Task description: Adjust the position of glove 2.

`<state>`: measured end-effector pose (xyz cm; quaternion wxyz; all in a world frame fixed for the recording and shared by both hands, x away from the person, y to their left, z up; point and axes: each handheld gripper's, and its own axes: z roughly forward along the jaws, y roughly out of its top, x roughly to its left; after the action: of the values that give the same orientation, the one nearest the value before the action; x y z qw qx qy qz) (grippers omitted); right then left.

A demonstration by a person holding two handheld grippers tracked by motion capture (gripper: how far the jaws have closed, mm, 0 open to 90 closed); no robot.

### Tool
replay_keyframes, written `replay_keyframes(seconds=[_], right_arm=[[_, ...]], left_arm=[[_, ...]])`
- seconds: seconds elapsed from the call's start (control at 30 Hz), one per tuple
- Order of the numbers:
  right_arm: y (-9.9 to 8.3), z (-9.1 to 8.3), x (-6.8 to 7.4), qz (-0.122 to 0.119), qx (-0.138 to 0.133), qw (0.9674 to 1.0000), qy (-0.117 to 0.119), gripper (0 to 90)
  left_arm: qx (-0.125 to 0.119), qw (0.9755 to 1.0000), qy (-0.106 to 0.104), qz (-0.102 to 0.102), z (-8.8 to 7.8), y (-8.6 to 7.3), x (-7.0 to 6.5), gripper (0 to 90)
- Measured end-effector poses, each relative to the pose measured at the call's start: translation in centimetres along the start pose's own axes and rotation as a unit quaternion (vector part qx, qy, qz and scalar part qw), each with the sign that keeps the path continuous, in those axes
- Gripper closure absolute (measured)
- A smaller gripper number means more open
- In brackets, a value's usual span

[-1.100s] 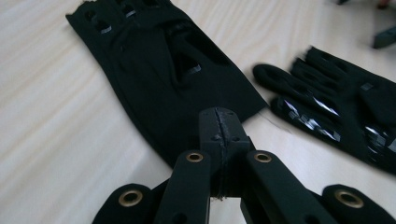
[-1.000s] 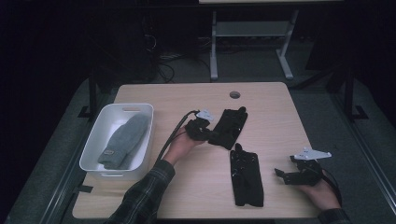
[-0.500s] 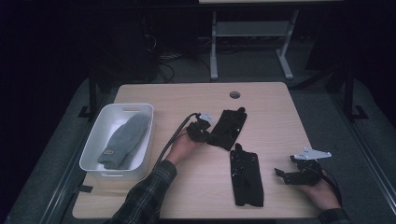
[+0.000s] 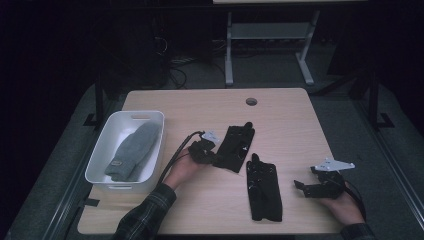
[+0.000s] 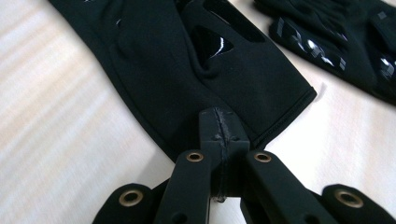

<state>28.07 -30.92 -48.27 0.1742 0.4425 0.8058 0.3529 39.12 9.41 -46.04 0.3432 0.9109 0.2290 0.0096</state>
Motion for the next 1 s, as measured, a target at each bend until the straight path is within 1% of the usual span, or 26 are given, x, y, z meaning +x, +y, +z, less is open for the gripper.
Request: replay_keyframes(seconds=[0.13,0.2,0.23,0.33,0.5,0.73,0.87,0.9,0.93,1.0], right_arm=[[0.0,0.0,0.0,0.0,0.0,1.0,0.0,14.0],[0.0,0.0,0.0,0.0,0.0,1.0,0.0,14.0],[0.0,0.0,0.0,0.0,0.0,1.0,0.0,14.0],[0.0,0.0,0.0,0.0,0.0,1.0,0.0,14.0],[0.0,0.0,0.0,0.0,0.0,1.0,0.0,14.0],[0.0,0.0,0.0,0.001,0.0,1.0,-0.001,14.0],[0.0,0.0,0.0,0.001,0.0,1.0,-0.001,14.0],[0.0,0.0,0.0,0.001,0.0,1.0,-0.001,14.0],[0.0,0.0,0.0,0.001,0.0,1.0,-0.001,14.0],[0.0,0.0,0.0,0.001,0.0,1.0,-0.001,14.0]], left_arm=[[0.002,1.0,-0.007,0.002,-0.6,-0.8,-0.8,89.5],[0.013,0.9998,-0.01,0.007,-1.0,-1.3,-1.3,89.5],[0.01,0.9999,-0.013,0.003,-1.2,-1.5,-1.6,89.5],[0.015,0.9996,-0.022,0.005,-1.7,-2.2,-2.3,89.5],[0.023,0.9989,-0.036,0.016,-2.6,-3.5,-3.9,89.5],[0.028,0.9977,-0.06,0.018,-3.7,-5.3,-5.8,89.4],[0.03,0.997,-0.067,0.025,-4.3,-6.2,-6.9,89.4],[0.03,0.9967,-0.071,0.024,-4.4,-6.5,-7.2,89.4],[0.033,0.9965,-0.072,0.028,-4.6,-6.6,-7.4,89.4],[0.035,0.9964,-0.072,0.029,-4.9,-6.9,-7.8,89.4]])
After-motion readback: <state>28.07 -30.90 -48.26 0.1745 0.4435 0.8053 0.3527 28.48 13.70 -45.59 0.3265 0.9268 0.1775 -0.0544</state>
